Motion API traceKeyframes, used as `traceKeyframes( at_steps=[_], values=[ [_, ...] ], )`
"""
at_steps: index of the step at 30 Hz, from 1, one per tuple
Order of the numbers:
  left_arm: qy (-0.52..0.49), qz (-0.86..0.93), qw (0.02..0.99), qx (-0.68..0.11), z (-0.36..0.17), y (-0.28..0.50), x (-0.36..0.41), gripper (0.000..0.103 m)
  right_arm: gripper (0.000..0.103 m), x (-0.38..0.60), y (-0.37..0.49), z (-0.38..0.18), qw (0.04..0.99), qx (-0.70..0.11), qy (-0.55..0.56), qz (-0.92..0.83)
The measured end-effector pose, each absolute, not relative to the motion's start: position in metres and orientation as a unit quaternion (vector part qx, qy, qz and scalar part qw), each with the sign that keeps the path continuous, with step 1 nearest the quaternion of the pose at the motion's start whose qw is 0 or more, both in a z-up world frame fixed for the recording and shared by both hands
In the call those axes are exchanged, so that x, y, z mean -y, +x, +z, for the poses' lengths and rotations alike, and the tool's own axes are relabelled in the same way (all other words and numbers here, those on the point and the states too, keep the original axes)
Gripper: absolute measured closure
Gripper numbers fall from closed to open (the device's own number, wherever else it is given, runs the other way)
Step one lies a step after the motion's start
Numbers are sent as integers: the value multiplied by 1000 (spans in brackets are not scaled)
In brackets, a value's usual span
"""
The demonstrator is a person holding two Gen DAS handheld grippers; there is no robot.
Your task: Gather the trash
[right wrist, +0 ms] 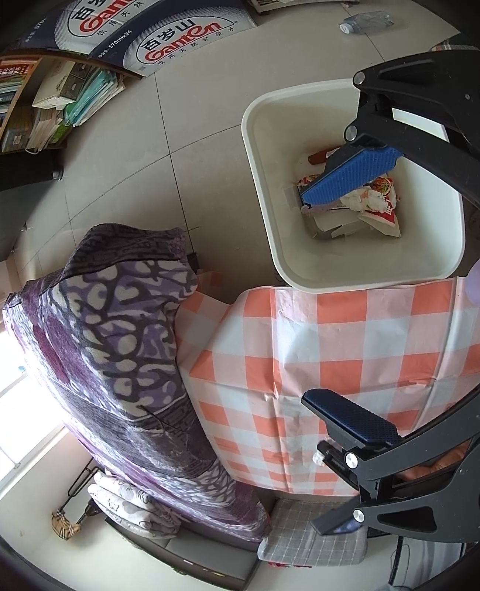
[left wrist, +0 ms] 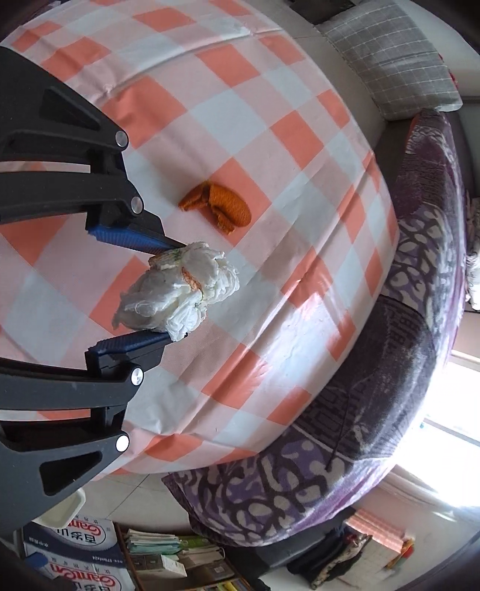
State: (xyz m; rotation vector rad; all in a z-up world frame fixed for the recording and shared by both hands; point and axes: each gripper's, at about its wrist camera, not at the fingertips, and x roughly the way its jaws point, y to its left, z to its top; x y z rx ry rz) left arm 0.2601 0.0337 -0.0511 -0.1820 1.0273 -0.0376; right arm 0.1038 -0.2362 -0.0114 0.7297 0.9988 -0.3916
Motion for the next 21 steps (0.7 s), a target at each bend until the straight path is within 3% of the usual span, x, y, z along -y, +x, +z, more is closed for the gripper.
traceKeyframes(
  at_steps=[11, 21],
  values=[
    [-170, 33, 912, -373, 79, 139, -177, 63, 7, 107, 163, -39, 835, -495, 207, -121],
    [-211, 52, 911, -351, 98, 121, -245, 63, 12, -47, 262, -69, 855, -500, 135, -33]
  ],
)
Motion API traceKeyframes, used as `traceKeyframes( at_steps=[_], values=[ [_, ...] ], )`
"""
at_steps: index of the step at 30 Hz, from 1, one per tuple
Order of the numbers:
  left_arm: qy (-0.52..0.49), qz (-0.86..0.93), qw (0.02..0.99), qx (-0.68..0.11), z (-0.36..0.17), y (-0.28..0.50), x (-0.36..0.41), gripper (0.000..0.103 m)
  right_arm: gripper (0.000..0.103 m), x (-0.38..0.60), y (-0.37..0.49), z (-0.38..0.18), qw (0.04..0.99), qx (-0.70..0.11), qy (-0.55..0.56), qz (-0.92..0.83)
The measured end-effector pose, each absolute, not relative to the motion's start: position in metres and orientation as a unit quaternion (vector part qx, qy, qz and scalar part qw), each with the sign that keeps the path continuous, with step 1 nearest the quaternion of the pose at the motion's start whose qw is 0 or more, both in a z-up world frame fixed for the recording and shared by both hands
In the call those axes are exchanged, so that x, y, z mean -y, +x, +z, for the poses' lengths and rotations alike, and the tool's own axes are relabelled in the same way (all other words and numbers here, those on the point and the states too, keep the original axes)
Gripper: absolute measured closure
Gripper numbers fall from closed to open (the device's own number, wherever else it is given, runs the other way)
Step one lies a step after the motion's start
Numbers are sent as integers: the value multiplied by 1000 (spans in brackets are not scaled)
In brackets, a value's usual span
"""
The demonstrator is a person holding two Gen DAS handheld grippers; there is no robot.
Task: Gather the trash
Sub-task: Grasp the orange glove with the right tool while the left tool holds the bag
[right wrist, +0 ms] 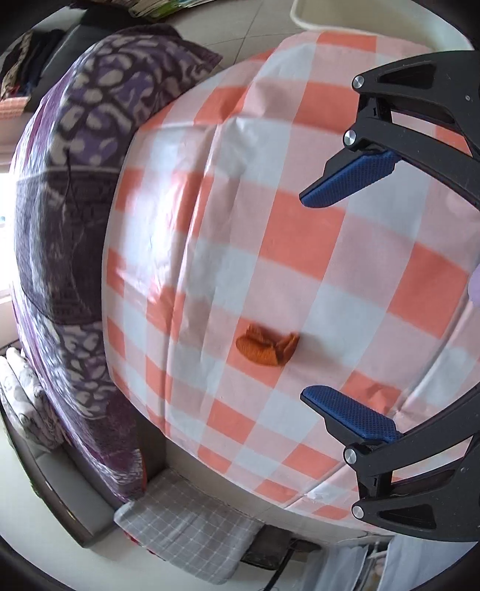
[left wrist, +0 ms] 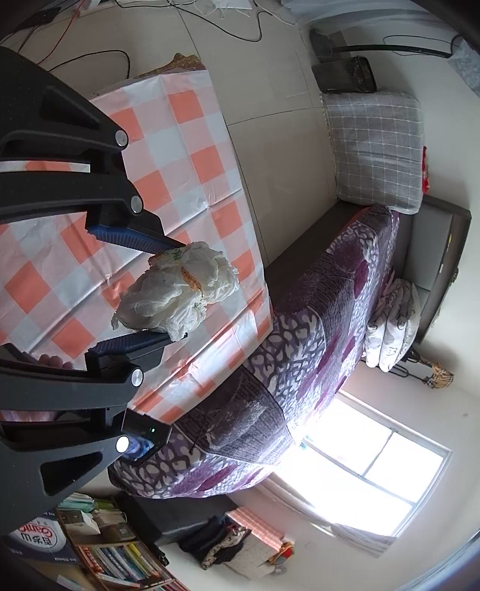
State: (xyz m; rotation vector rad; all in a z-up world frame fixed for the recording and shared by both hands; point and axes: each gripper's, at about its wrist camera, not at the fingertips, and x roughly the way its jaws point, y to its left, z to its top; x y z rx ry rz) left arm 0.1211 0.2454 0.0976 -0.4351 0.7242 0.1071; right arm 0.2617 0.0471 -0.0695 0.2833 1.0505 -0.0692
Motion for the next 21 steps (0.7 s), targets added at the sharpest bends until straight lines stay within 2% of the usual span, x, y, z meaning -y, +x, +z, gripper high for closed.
traceKeyframes(
  at_steps=[4, 7, 8, 9, 16, 21],
  values=[
    [-216, 52, 904, -364, 89, 123, -257, 63, 23, -74, 283, -82, 853, -511, 101, -36],
    [-217, 57, 904, -365, 88, 120, -264, 63, 38, -82, 295, -92, 848, -521, 88, -41],
    [-217, 58, 904, -365, 88, 120, -266, 63, 55, -83, 298, -96, 845, -527, 85, -41],
    [-218, 58, 903, -365, 88, 119, -267, 63, 78, -82, 301, -100, 840, -534, 85, -46],
    [-219, 63, 903, -365, 85, 121, -267, 63, 91, -62, 280, -74, 863, -490, 122, -13],
    [-215, 58, 906, -359, 85, 121, -259, 63, 92, -45, 255, -29, 886, -444, 130, 27]
  ],
)
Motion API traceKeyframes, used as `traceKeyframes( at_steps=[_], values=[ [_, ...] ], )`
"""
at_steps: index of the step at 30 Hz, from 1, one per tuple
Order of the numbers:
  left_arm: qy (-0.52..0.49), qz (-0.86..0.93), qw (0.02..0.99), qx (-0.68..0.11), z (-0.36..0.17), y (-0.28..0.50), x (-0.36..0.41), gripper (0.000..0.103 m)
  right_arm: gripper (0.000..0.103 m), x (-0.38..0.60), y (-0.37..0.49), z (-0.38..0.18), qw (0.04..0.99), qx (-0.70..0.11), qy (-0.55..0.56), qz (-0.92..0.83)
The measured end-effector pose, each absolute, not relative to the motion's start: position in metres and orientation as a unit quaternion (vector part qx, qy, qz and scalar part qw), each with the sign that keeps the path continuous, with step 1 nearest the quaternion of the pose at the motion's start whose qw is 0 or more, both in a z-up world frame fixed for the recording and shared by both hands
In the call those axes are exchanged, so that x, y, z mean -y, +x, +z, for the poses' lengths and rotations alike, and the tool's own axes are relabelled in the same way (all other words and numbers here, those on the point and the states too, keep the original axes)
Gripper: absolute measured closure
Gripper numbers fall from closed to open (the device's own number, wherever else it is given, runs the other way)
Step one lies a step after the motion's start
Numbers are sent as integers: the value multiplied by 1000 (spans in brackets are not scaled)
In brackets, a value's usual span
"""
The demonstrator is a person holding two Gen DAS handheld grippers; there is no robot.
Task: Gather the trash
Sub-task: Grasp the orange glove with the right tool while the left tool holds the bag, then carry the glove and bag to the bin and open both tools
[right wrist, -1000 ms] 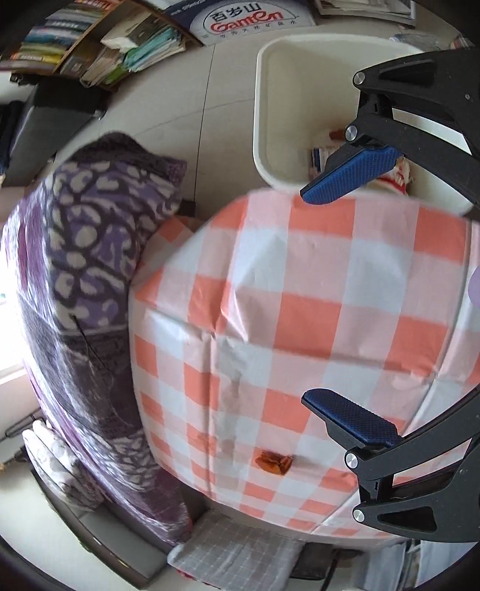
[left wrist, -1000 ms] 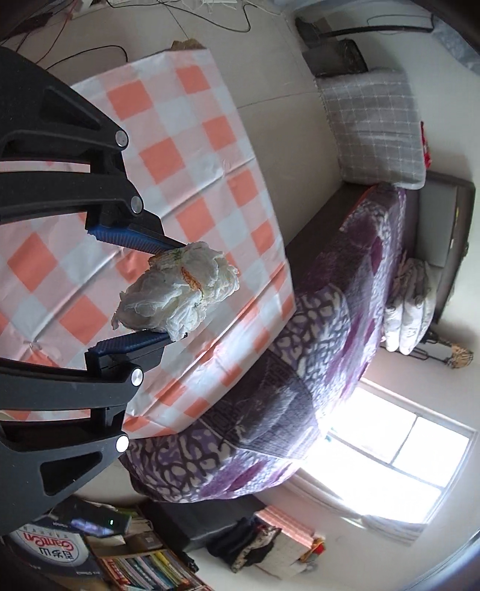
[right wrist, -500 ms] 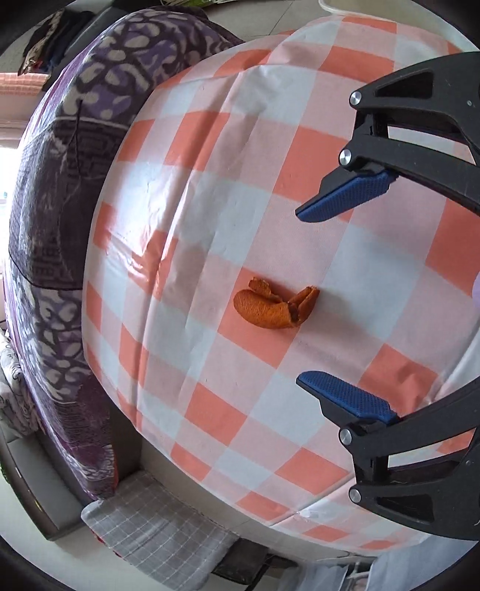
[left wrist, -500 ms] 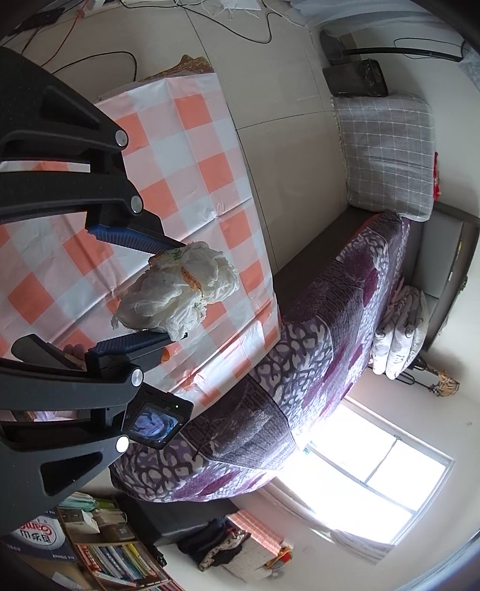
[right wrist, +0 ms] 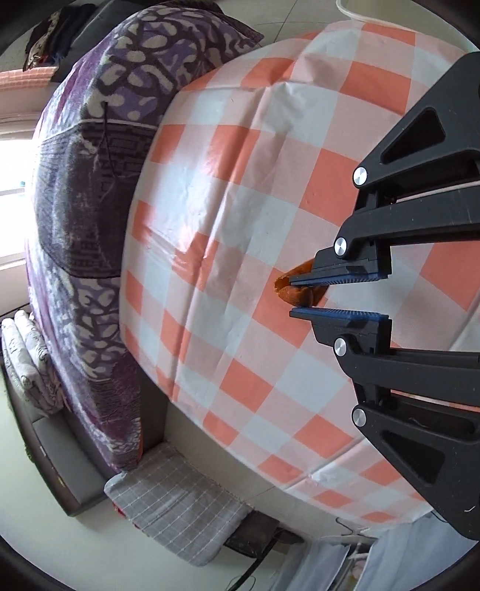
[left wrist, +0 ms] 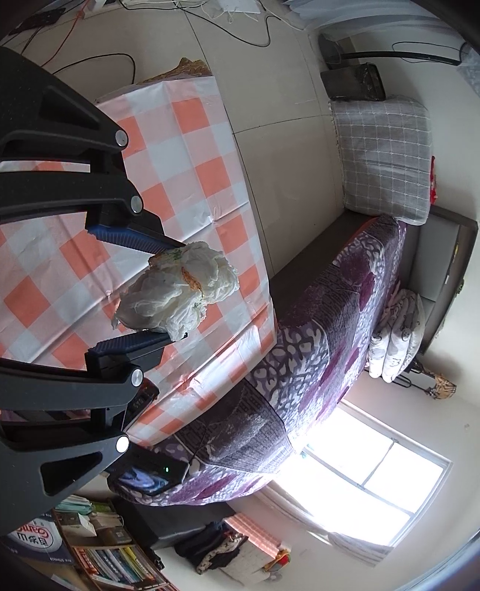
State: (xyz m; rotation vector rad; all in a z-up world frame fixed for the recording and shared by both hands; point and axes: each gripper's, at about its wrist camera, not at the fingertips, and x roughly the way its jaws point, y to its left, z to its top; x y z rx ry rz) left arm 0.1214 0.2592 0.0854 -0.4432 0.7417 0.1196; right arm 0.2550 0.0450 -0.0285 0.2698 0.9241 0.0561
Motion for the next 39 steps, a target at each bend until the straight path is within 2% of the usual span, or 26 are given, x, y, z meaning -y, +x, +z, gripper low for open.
traceKeyframes(
  at_steps=[9, 24, 39],
  values=[
    [-210, 43, 906, -365, 82, 123, -247, 63, 93, -26, 217, 15, 899, -413, 131, 54],
    [-166, 16, 907, -387, 68, 129, -202, 63, 93, 28, 141, 11, 895, -417, 148, 52],
    [-105, -27, 908, -405, 51, 135, -125, 63, 93, 96, 116, 28, 897, -389, 211, 26]
  ],
)
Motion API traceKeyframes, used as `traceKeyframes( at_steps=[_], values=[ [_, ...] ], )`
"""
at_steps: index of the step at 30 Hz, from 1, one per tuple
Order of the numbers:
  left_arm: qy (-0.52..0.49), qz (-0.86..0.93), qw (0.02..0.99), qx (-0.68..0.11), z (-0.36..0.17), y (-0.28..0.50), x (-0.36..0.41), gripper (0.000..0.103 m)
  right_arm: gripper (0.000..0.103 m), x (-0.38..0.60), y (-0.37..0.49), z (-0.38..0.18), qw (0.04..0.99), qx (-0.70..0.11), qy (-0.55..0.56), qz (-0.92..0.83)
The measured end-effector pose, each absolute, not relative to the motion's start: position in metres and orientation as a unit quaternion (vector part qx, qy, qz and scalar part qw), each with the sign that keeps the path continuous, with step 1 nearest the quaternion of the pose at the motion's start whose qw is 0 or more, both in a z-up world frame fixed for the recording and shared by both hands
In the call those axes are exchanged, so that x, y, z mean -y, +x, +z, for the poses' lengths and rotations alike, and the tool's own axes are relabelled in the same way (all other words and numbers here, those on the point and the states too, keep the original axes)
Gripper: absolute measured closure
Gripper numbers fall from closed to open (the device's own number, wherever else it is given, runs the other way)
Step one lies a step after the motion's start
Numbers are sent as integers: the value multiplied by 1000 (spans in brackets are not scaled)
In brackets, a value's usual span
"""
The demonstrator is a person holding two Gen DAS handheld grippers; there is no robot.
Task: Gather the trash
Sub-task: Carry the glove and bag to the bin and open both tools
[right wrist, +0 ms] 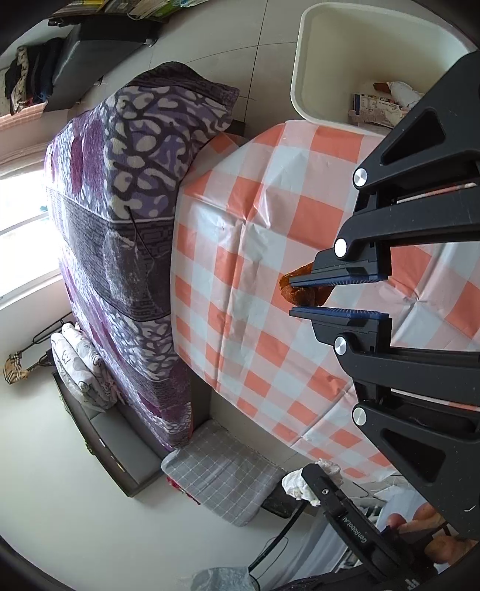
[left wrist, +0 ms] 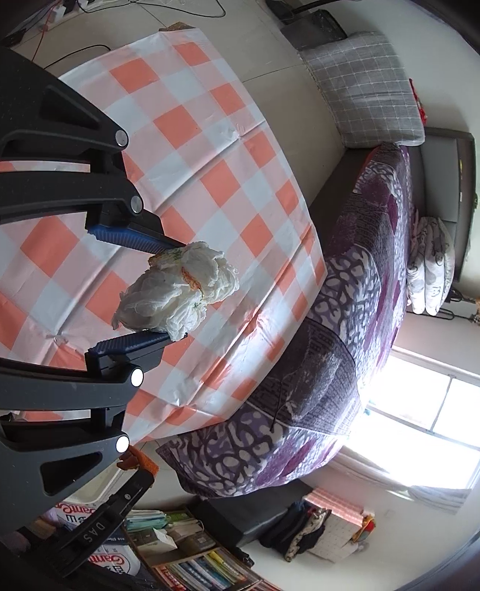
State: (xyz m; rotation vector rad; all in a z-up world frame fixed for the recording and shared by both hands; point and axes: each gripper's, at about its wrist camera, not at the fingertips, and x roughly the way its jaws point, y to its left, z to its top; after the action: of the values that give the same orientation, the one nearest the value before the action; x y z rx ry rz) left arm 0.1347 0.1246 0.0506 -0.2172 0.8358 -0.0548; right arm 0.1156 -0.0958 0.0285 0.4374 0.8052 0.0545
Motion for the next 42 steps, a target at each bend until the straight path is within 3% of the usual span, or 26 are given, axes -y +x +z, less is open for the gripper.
traceKeyframes(
  at_steps=[12, 23, 26, 30, 42],
  values=[
    [-77, -67, 907, -409, 46, 132, -69, 63, 93, 162, 88, 43, 893, -371, 251, -35],
    [-57, -105, 898, -423, 37, 127, -22, 63, 93, 227, 58, 31, 854, -420, 279, -126],
    [-51, -120, 894, -428, 34, 124, -6, 63, 86, 243, 48, 28, 845, -428, 283, -148],
    [-32, -139, 893, -427, 33, 116, 20, 63, 57, 259, 35, 31, 847, -414, 287, -170],
    [-14, -230, 851, -471, 9, 93, 100, 63, 25, 299, 6, 52, 862, -358, 284, -219]
  ],
)
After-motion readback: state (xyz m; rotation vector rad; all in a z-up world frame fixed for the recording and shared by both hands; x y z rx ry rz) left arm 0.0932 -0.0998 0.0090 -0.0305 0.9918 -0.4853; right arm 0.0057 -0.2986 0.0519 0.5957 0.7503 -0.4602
